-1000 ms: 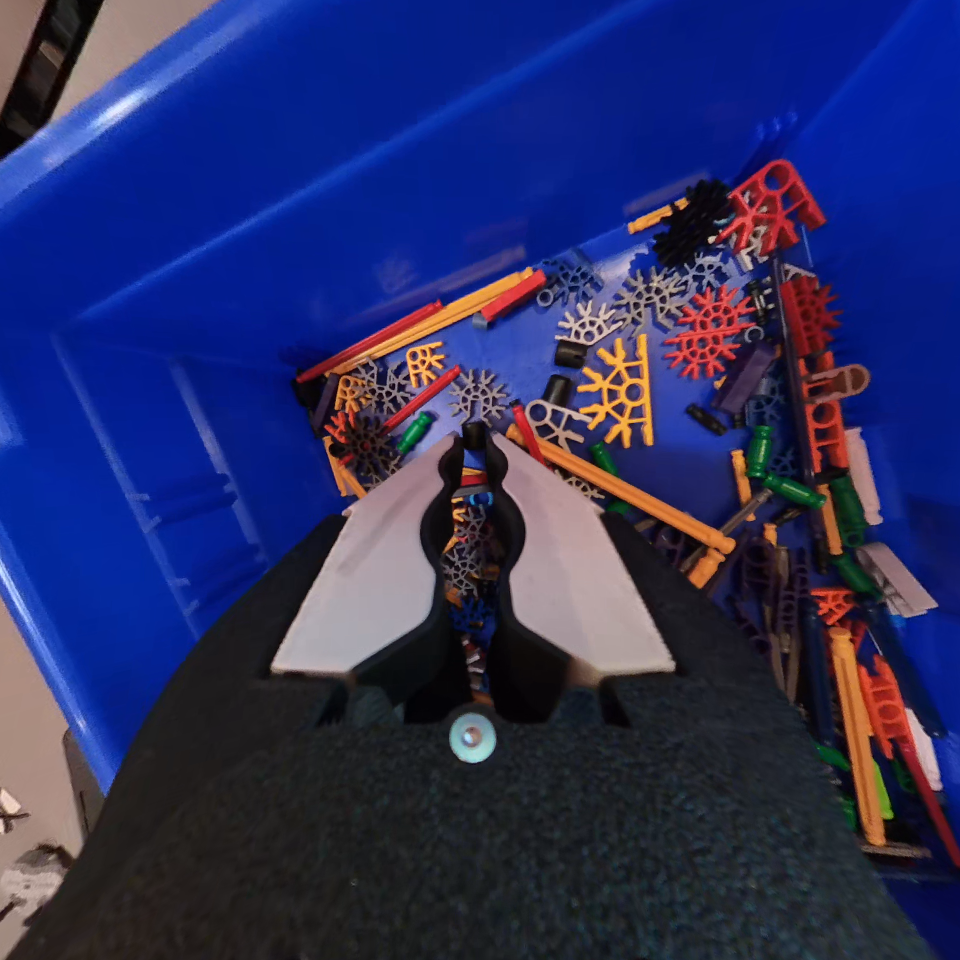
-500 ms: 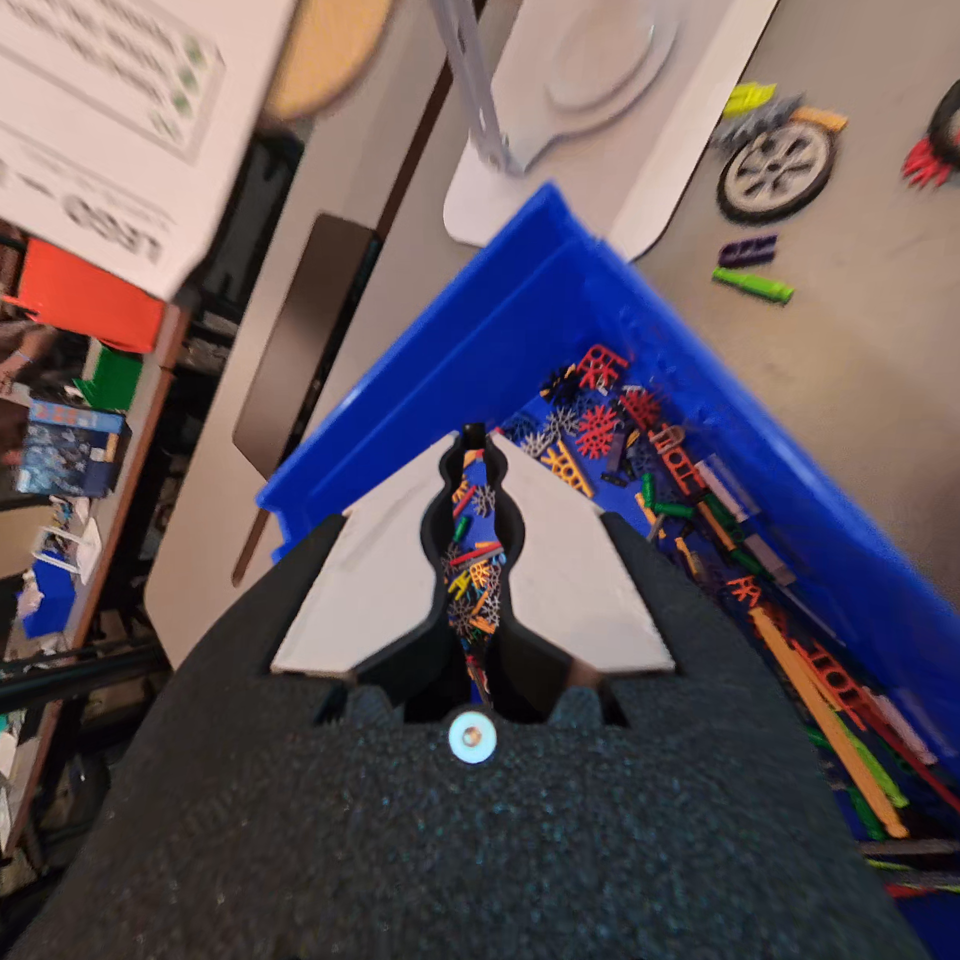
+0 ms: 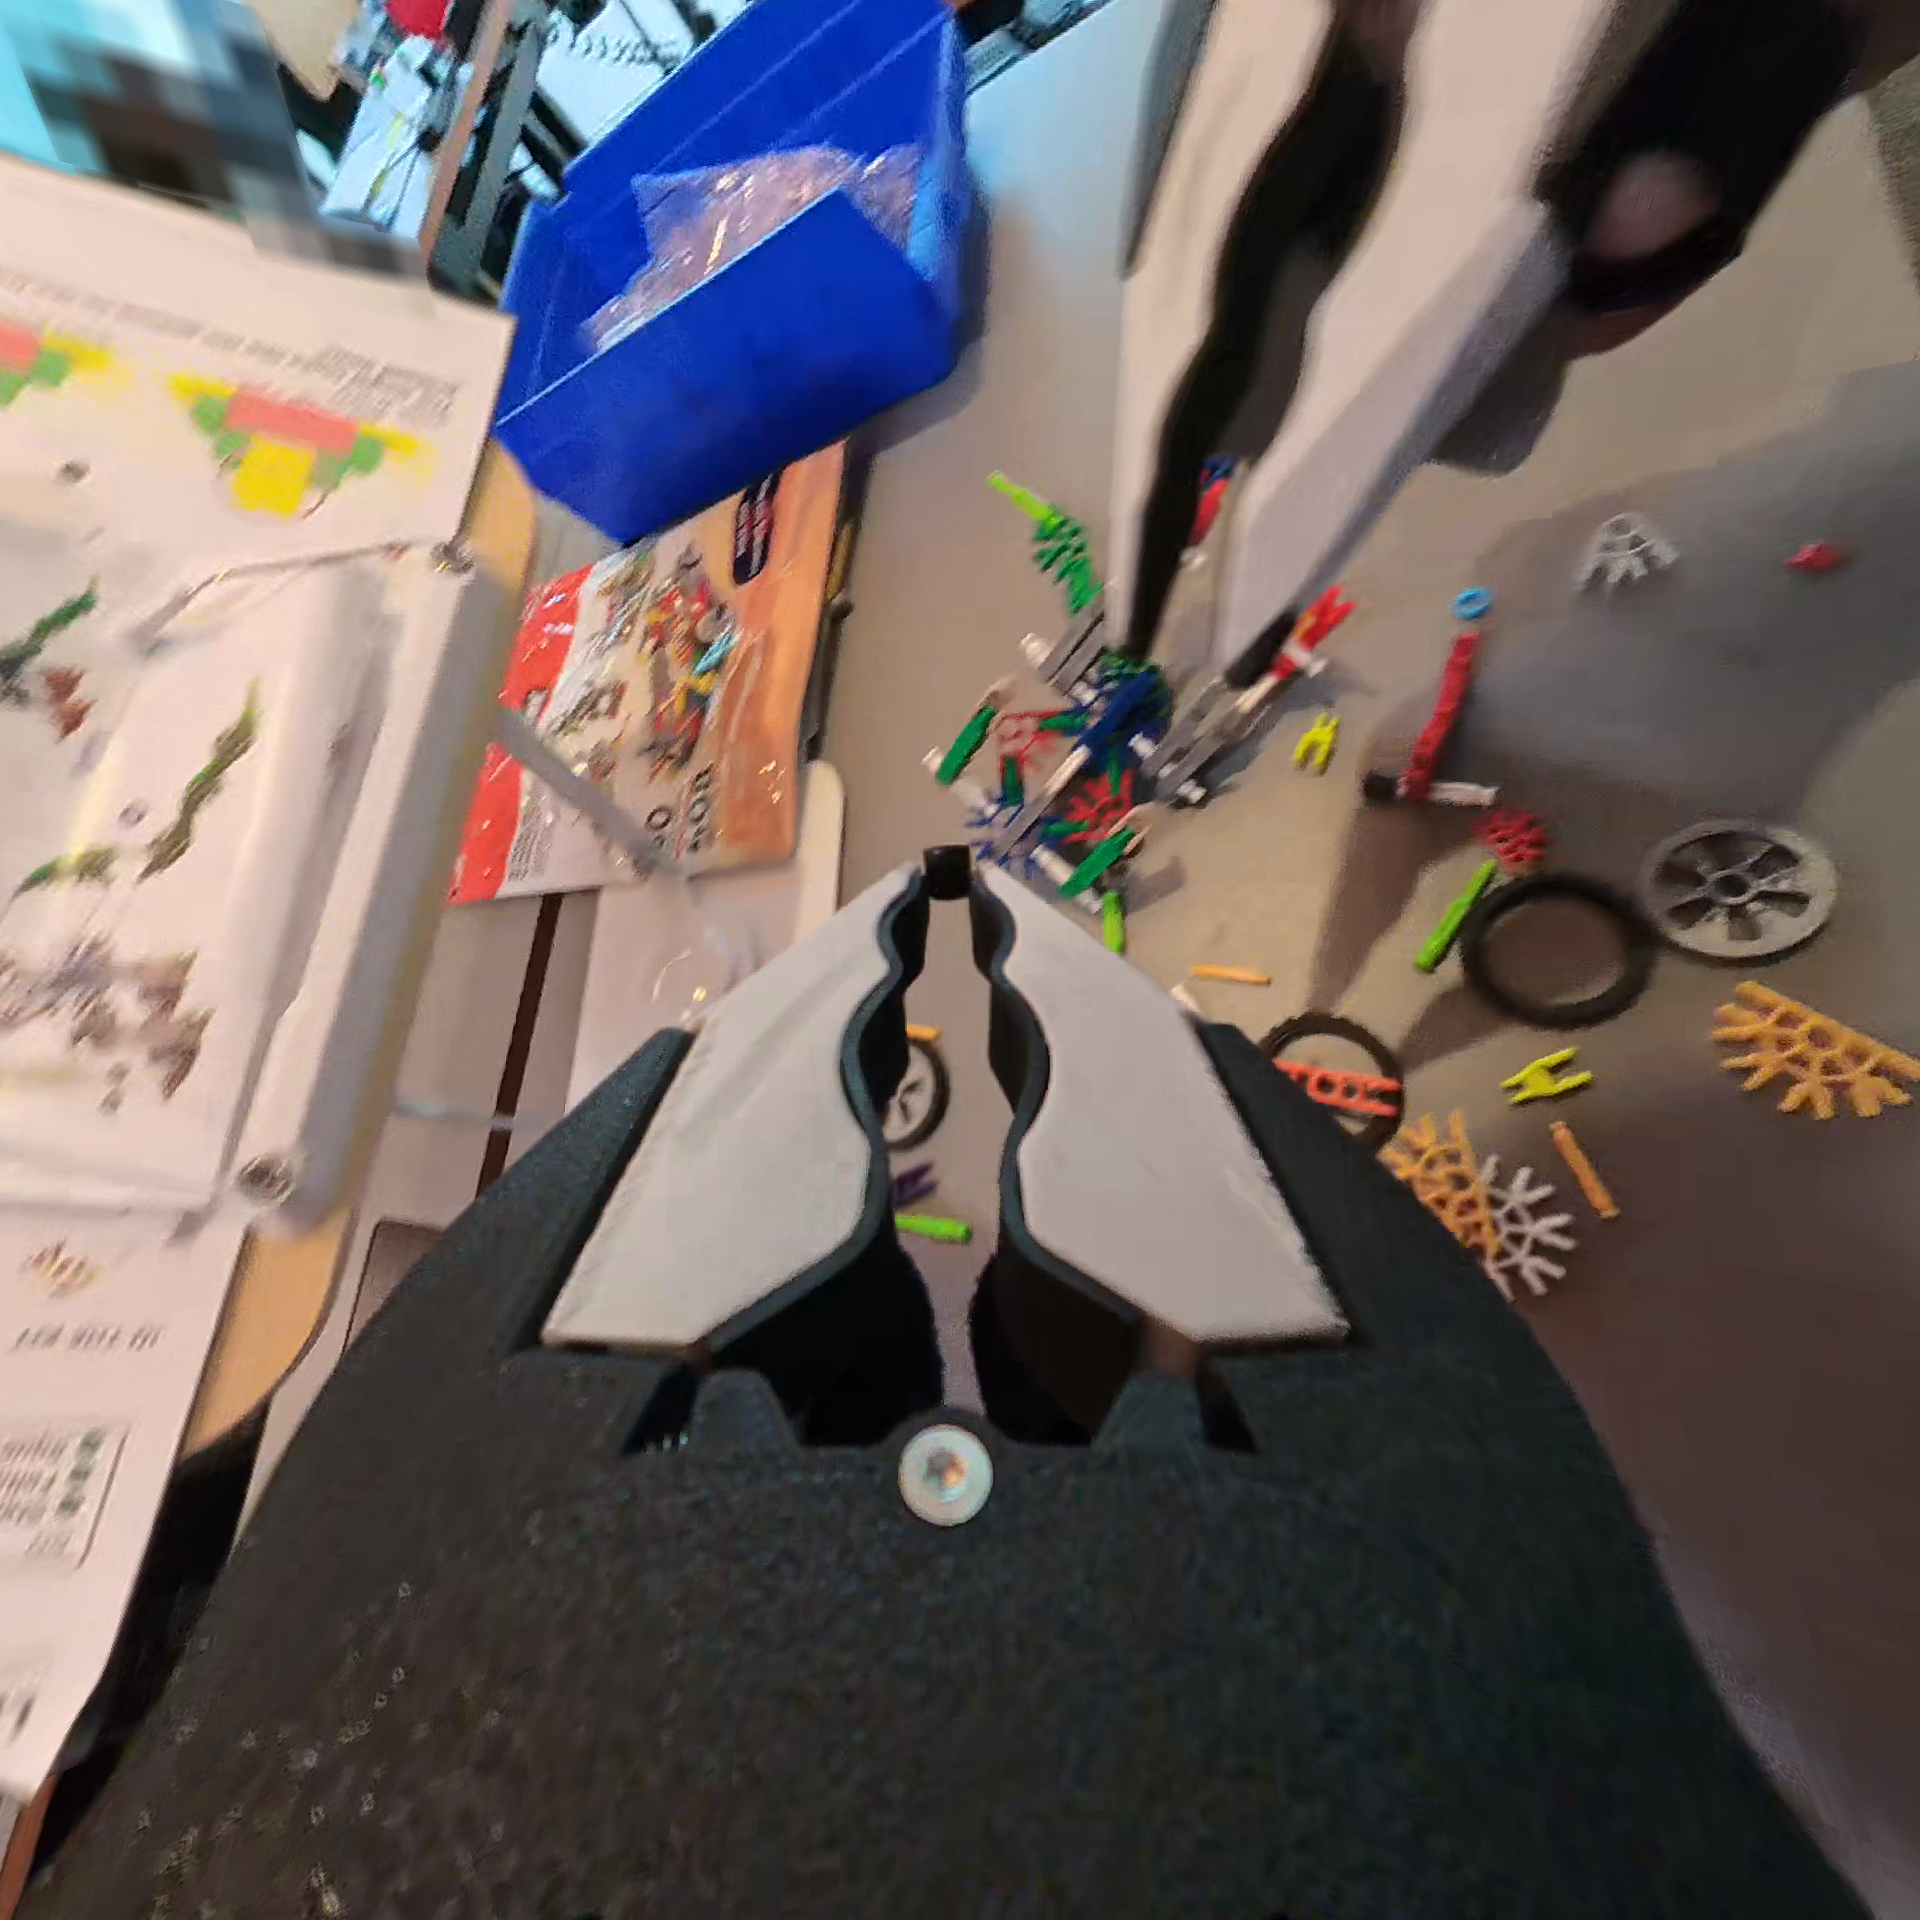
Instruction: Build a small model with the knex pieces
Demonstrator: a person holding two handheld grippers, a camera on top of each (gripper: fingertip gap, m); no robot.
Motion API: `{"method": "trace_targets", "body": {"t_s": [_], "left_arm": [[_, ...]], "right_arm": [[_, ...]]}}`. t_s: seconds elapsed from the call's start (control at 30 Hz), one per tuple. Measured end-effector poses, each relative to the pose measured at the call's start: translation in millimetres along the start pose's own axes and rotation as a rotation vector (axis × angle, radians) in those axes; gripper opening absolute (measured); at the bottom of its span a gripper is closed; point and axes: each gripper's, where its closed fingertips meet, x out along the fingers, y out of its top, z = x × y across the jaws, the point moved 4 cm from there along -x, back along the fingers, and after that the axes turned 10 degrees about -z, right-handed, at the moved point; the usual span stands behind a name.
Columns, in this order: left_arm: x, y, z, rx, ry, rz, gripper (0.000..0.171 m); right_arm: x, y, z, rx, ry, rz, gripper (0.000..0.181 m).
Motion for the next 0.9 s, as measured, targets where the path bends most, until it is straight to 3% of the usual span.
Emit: {"method": "trace_targets", "body": {"t_s": [0.23, 0.9], "left_arm": [[9.2, 24.9, 25.0, 0.040, -0.065, 0.074, 0.005], [7.4, 30.2, 34.6, 0.073, -0.077, 0.118, 0.005]], "right_arm": [[0.4, 7.7, 9.9, 0.189, 0.087, 0.097, 0.021], [4.9, 8.6, 1.8, 0.360, 0.315, 0.157, 0.020]]}}
